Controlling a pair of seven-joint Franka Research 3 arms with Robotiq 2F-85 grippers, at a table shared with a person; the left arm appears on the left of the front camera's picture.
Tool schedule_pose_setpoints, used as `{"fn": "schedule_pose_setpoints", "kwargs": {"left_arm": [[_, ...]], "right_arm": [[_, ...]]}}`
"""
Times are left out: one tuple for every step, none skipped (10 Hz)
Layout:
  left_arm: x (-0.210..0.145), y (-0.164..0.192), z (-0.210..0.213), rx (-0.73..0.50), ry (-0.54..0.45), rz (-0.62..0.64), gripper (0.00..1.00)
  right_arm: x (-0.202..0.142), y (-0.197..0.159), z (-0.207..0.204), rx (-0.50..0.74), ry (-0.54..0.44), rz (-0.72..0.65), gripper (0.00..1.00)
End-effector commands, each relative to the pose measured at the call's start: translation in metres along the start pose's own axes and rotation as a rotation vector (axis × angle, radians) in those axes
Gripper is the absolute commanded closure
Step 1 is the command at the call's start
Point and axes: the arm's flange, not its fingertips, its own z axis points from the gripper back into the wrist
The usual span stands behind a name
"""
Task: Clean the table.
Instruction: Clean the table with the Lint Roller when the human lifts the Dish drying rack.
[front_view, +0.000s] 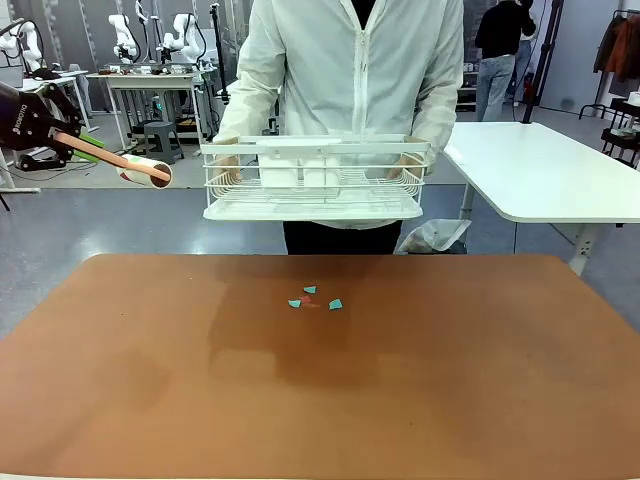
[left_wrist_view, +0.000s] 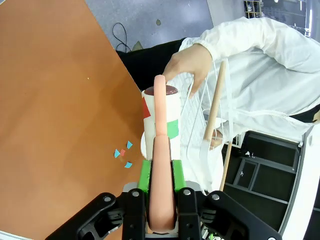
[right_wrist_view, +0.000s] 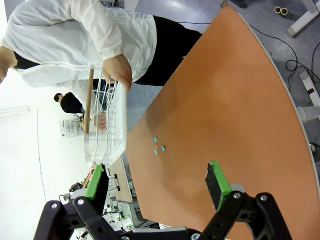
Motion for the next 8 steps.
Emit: {"fn": "schedule_pose_setpoints", "kwargs": {"left_arm": [[0.0,-0.001,0.0,-0.003,-0.001,0.0,0.99],[0.0,-0.001,0.0,-0.003,-0.001,0.0,0.99],[0.0,-0.001,0.0,-0.003,-0.001,0.0,0.99],[0.0,-0.001,0.0,-0.003,-0.001,0.0,0.99],[0.0,-0.001,0.0,-0.003,-0.001,0.0,0.99],[0.0,0.0,0.0,0.0,0.0,0.0,0.79],[0.006,-0.019,0.012,0.041,0.06,-0.147,0.79],[0.012,-0.041,0.014,0.104,0.113,-0.289,0.79]], "right_arm": [[0.0,0.002,0.001,0.022,-0.003,0.01,0.0],[0.0,0.002,0.001,0.022,-0.003,0.01,0.0],[0.0,0.002,0.001,0.022,-0.003,0.01,0.0],[0.0,0.002,0.001,0.022,-0.003,0.01,0.0],[0.0,0.002,0.001,0.022,-0.003,0.01,0.0],[0.0,0.002,0.001,0.022,-0.003,0.01,0.0],[0.0,0.002,0.001,0.022,-0.003,0.01,0.0],[0.0,0.002,0.001,0.022,-0.003,0.01,0.0]]}}
